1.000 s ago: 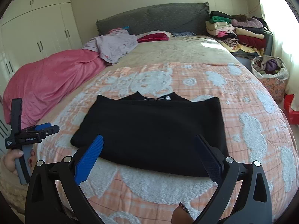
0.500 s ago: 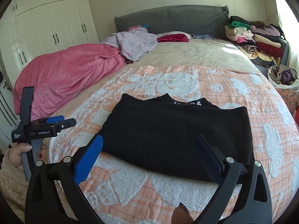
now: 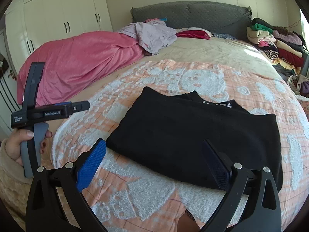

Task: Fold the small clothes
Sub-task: 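Move both open grippers back over the folded black sweatshirt, then grasp the side edge of the sweatshirt bundle with the right gripper, then lift the grasped side with the right gripper and fold it over the bundle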

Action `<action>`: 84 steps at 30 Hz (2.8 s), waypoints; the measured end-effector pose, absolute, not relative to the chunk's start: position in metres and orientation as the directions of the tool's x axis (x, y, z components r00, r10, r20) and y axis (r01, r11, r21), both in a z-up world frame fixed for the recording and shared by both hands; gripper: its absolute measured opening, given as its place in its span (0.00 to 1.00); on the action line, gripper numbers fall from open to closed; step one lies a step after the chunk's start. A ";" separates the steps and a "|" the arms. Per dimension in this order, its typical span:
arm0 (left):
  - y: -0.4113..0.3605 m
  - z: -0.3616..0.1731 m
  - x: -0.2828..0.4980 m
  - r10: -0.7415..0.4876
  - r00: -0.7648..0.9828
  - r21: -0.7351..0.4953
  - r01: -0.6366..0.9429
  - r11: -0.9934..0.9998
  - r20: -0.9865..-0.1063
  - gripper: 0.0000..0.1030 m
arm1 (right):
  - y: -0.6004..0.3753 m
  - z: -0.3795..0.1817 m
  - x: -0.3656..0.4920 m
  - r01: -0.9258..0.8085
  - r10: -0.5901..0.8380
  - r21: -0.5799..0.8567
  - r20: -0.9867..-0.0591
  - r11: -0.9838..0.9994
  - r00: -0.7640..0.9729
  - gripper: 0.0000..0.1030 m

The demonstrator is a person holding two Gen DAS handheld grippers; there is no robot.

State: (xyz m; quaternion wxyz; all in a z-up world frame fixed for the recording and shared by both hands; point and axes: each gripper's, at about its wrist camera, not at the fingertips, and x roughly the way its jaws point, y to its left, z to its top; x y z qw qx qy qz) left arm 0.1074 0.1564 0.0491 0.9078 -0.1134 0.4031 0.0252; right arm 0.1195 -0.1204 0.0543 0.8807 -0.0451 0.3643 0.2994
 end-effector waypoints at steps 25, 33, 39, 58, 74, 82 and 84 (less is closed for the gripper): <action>0.146 0.024 0.174 -0.043 0.616 -0.149 -0.123 0.981 -0.786 0.91 | -0.059 -0.017 0.116 -0.637 0.377 -0.057 -0.764 0.769 0.523 0.95; 0.141 0.016 0.192 -0.035 0.599 -0.129 -0.114 0.985 -0.800 0.91 | -0.049 -0.040 0.126 -0.623 0.289 -0.153 -0.785 0.767 0.548 0.95; 0.139 0.010 0.203 -0.028 0.589 -0.117 -0.114 0.987 -0.808 0.91 | -0.038 -0.056 0.133 -0.598 0.201 -0.270 -0.773 0.754 0.602 0.95; 0.136 -0.014 0.242 -0.116 0.520 -0.202 -0.112 0.973 -0.846 0.91 | -0.010 -0.063 0.146 -0.555 0.191 -0.445 -0.633 0.703 0.750 0.74; 0.104 -0.027 0.264 -0.300 0.432 -0.360 -0.062 0.931 -0.851 0.91 | -0.053 -0.023 0.131 -0.538 0.337 -0.271 -0.541 0.798 0.771 0.17; 0.054 0.010 0.261 -0.421 0.465 -0.453 0.049 0.890 -0.779 0.53 | -0.100 0.003 0.123 -0.469 0.338 -0.181 -0.480 0.864 0.810 0.10; 0.031 0.022 0.260 -0.412 0.472 -0.418 0.098 0.903 -0.779 0.39 | -0.114 0.007 0.119 -0.446 0.332 -0.157 -0.465 0.881 0.820 0.09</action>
